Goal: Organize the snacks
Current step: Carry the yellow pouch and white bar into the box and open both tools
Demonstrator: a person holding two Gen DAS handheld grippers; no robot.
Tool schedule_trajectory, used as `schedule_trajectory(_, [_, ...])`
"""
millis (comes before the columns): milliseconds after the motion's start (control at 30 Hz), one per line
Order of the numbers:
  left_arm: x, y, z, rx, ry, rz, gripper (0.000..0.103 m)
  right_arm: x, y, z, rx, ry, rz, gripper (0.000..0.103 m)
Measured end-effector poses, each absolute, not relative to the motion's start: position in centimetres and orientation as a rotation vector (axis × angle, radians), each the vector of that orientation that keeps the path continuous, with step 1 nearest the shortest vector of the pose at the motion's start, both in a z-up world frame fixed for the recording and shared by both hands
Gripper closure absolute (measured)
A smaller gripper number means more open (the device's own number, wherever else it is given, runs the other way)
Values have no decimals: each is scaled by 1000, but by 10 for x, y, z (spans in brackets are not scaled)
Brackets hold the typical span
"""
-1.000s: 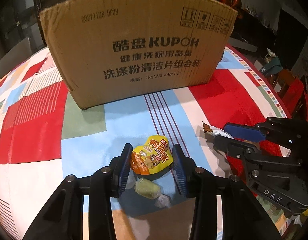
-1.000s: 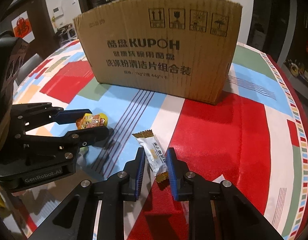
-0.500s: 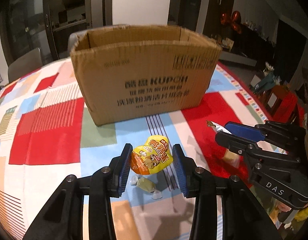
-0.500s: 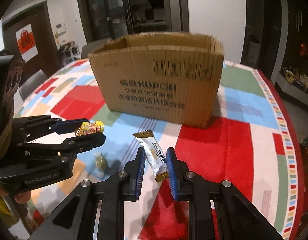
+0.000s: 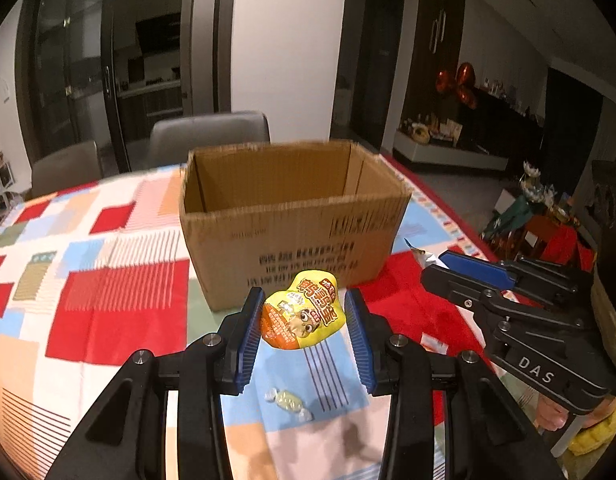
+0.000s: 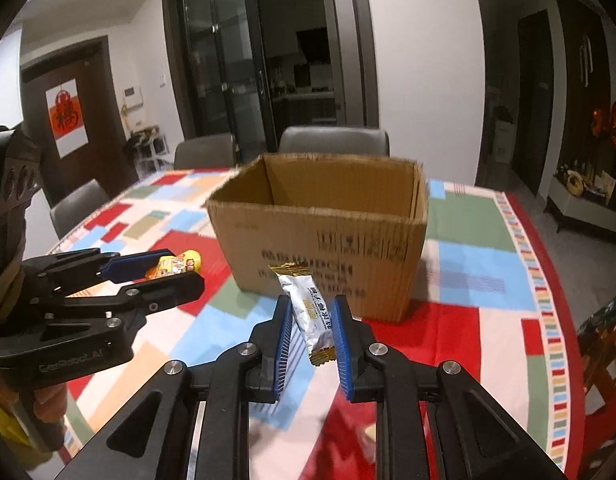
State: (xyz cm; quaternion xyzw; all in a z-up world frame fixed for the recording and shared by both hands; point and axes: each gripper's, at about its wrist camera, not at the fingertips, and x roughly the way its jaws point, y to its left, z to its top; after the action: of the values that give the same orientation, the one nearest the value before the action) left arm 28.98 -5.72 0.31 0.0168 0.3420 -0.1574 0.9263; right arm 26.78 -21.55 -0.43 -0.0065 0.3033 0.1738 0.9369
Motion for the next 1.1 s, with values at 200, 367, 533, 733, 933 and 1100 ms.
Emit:
schedule_trajectory(200, [297, -57, 24, 43, 659, -318, 63, 277, -218, 18, -2, 569, 348, 82])
schedule_trajectory(367, [308, -56, 37, 46, 631, -309, 63, 288, -217, 33, 5, 544, 347, 82])
schedule_trajectory(533, [325, -55, 48, 51, 617, -304, 63, 303, -218, 45, 19, 534, 348, 82])
schedule_trajectory(733, [356, -52, 54, 57, 621, -296, 63, 327, -214, 52, 20, 539, 344, 82])
schedule_trajectory(933, [387, -47, 52, 44, 636, -275, 63, 353, -210, 52, 19, 562, 338, 82])
schedule_trajectory(1100, [406, -48, 47, 37, 658, -262, 62, 372, -207, 48, 13, 583, 321, 82])
